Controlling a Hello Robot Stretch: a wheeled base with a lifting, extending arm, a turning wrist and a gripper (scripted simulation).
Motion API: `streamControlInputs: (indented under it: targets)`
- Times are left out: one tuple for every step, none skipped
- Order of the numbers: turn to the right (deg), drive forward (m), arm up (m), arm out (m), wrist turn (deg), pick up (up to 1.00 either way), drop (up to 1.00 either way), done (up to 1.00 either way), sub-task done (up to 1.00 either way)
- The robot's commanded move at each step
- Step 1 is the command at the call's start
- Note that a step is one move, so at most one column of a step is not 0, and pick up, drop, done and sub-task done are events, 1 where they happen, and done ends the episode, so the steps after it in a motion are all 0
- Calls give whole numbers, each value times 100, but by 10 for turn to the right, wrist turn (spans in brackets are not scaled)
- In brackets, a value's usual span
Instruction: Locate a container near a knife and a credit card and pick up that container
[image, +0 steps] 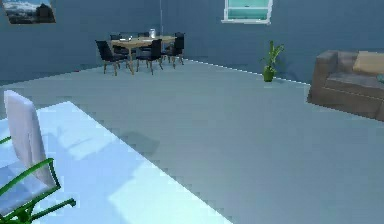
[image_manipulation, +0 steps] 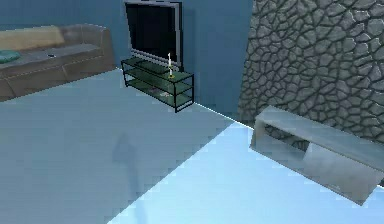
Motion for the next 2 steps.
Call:
streamControlInputs:
  targets:
    - [-90, 0, 0, 0, 0, 0, 0, 0, 0]
    - [0, 100, 0, 0, 0, 0, 0, 0, 0]
